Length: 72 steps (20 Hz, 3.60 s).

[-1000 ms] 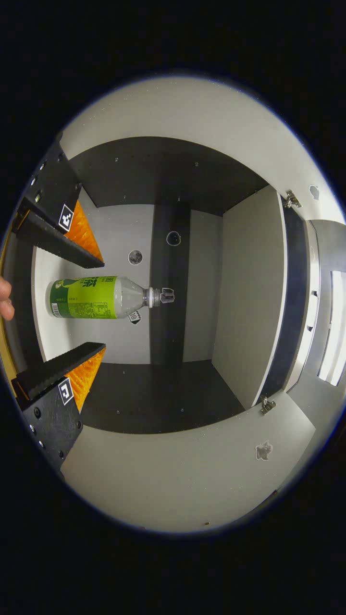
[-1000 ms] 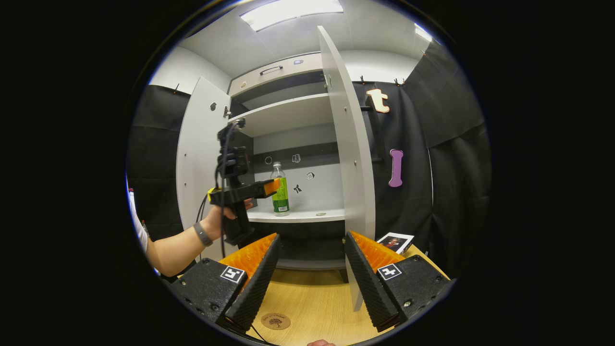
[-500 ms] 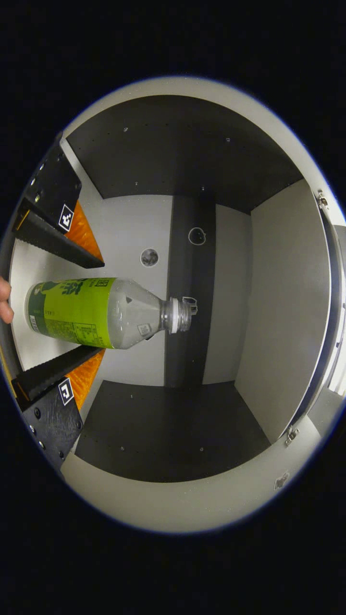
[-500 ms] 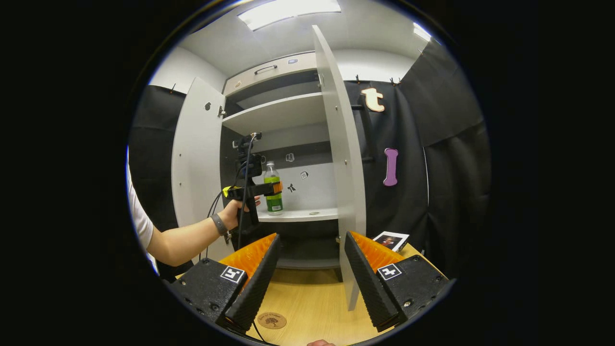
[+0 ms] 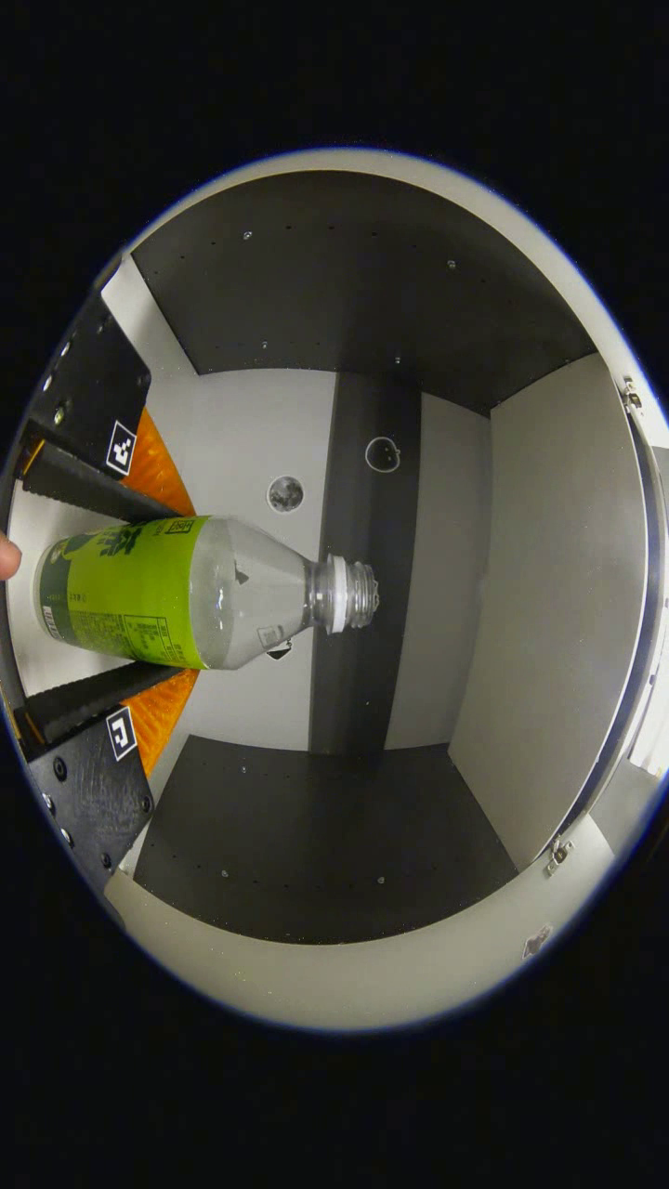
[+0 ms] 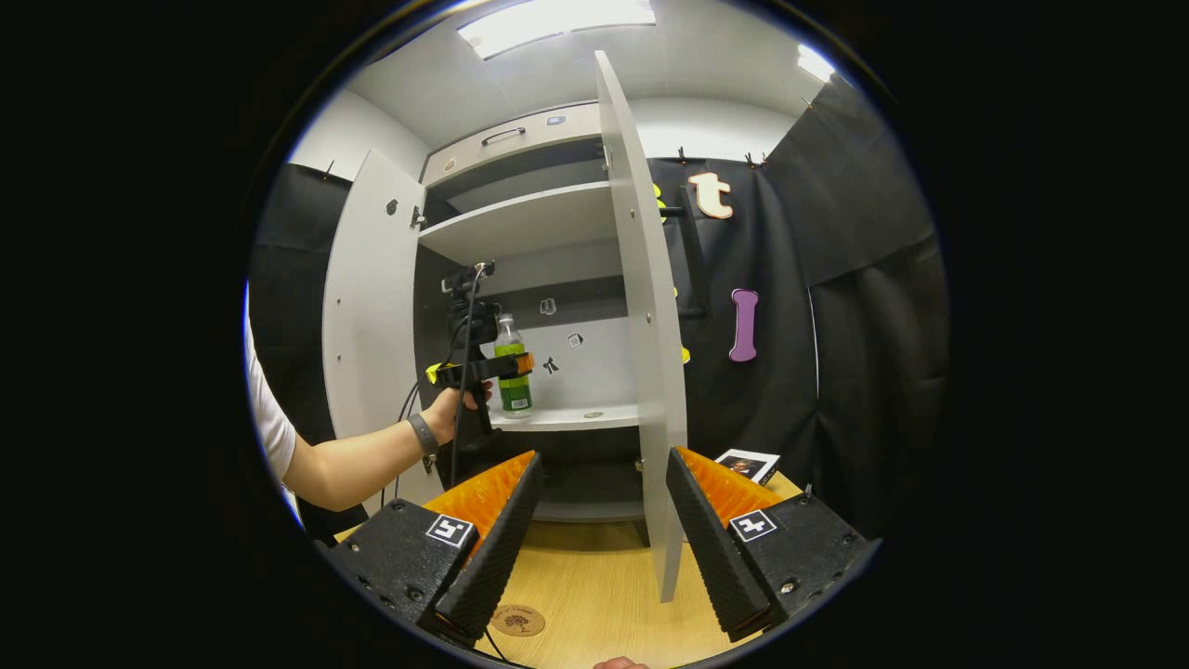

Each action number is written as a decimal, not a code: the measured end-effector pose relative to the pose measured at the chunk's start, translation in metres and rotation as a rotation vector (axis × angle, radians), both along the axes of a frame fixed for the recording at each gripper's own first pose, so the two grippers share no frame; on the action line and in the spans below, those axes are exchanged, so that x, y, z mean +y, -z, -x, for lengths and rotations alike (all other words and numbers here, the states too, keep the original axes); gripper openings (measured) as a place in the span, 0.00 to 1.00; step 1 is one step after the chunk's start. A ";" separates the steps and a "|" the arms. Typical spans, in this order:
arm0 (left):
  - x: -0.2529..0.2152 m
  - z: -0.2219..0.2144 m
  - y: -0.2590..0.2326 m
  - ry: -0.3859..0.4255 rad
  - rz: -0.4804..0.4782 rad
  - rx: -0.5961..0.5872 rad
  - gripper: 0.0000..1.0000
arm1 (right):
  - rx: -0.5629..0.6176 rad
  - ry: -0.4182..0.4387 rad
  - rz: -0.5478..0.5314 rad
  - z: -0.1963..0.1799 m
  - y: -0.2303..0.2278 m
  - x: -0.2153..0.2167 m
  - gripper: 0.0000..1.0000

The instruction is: Grasp the bottle in the cabinet with the left hand and place it on the coaster, then close the right door with the right hand and the left door with the left hand.

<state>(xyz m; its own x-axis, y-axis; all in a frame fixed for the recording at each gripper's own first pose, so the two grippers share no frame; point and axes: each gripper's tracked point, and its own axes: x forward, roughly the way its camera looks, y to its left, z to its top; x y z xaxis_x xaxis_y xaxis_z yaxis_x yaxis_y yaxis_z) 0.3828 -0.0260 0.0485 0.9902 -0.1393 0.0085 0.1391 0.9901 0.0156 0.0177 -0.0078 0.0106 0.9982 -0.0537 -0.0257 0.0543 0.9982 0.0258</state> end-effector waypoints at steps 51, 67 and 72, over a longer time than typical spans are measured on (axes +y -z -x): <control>-0.018 0.320 0.264 -0.066 -0.077 0.115 0.73 | 0.051 -0.223 0.065 -0.018 -0.035 0.028 0.83; -0.013 0.329 0.288 -0.072 -0.060 0.153 0.77 | 0.082 -0.262 0.072 -0.017 -0.023 0.044 0.83; -0.013 0.331 0.280 -0.071 -0.042 0.155 0.93 | 0.084 -0.253 0.064 -0.012 -0.022 0.041 0.83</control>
<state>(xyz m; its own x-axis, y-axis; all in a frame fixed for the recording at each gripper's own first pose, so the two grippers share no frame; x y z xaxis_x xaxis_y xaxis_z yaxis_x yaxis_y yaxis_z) 0.0520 -0.0386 -0.2317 0.9865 -0.0664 -0.1498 0.0733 0.9965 0.0407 0.0300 0.0329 0.0322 0.9746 0.1931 -0.1136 -0.1978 0.9797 -0.0320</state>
